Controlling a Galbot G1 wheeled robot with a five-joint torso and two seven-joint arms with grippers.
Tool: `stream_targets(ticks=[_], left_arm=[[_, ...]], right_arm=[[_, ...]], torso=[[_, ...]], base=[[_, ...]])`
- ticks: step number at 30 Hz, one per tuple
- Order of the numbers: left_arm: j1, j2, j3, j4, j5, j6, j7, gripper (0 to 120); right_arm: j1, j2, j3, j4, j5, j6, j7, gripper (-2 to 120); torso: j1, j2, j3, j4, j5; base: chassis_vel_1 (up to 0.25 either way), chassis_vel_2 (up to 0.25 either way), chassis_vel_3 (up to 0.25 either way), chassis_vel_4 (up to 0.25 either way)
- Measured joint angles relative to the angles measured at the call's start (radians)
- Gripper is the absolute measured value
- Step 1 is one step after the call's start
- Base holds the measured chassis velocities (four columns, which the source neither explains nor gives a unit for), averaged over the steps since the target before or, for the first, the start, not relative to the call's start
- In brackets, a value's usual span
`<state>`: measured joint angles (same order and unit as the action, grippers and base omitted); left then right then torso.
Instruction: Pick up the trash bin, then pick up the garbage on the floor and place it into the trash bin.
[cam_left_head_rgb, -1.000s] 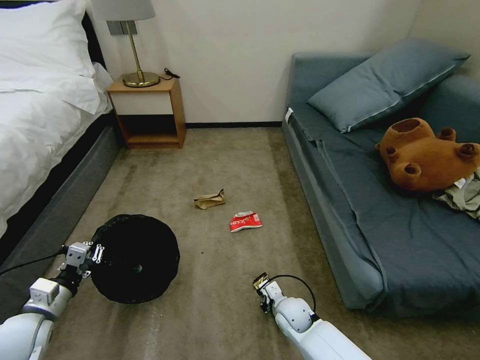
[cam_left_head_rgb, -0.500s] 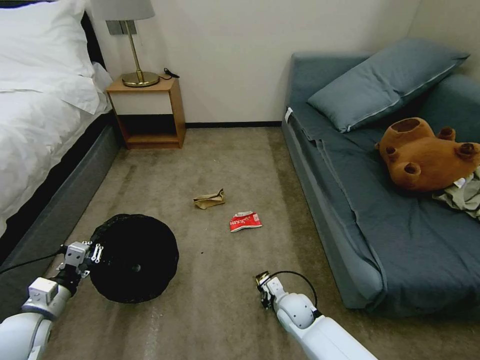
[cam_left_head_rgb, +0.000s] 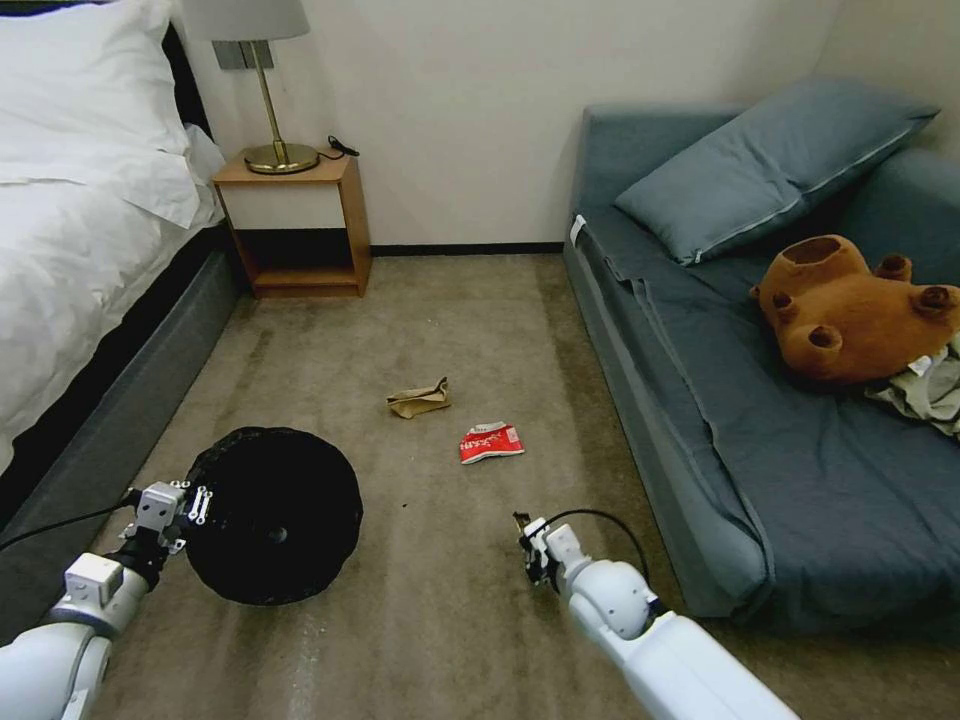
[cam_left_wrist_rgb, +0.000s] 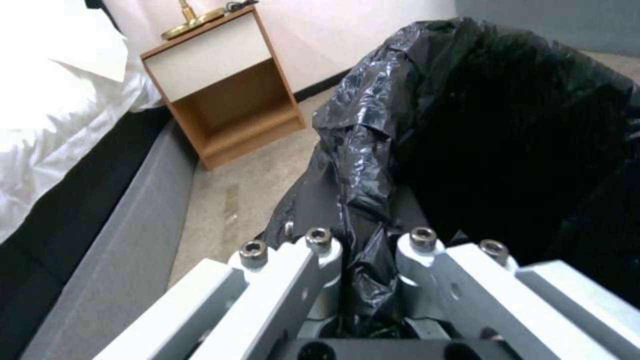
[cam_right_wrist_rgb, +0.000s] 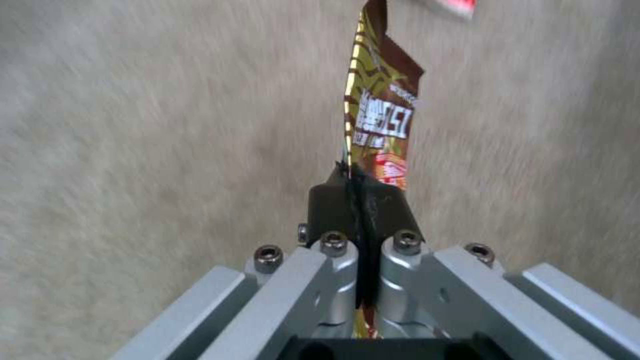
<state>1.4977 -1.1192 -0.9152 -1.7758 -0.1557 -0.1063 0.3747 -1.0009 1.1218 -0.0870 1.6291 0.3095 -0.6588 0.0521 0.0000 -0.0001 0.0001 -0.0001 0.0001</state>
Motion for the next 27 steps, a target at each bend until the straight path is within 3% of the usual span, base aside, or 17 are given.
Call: stream_targets(ticks=[4, 11, 18, 23, 27], left_arm=[[-0.005, -0.009, 0.01, 0.009, 0.001, -0.012, 0.002, 4], [0.0, -0.016, 0.025, -0.014, 0.0, -0.016, -0.002, 4], [-0.001, -0.028, 0.036, -0.038, -0.001, -0.016, -0.005, 4], [0.001, -0.059, 0.043, -0.041, -0.01, -0.022, -0.002, 4], [0.0, -0.072, 0.05, -0.035, -0.007, -0.031, 0.012, 4]], right_arm=[[0.027, -0.061, 0.019, 0.115, 0.117, 0.05, -0.074, 0], [0.065, -0.09, 0.03, 0.269, 0.265, 0.091, -0.164, 0], [0.129, -0.049, -0.023, 0.369, 0.439, 0.109, -0.227, 0], [0.162, 0.032, -0.06, 0.32, 0.549, 0.153, -0.25, 0], [0.156, 0.046, -0.067, 0.305, 0.595, 0.188, -0.282, 0]], torso=[[0.0, 0.0, 0.0, 0.0001, 0.0], [0.0, 0.0, 0.0, 0.0001, 0.0], [0.0, 0.0, 0.0, 0.0002, -0.0002], [0.0, 0.0, 0.0, 0.0004, -0.0001], [0.0, 0.0, 0.0, 0.0004, -0.0002]], base=[[0.0, 0.0, 0.0, 0.0], [0.0, 0.0, 0.0, 0.0], [0.0, 0.0, 0.0, 0.0], [0.0, 0.0, 0.0, 0.0], [0.0, 0.0, 0.0, 0.0]])
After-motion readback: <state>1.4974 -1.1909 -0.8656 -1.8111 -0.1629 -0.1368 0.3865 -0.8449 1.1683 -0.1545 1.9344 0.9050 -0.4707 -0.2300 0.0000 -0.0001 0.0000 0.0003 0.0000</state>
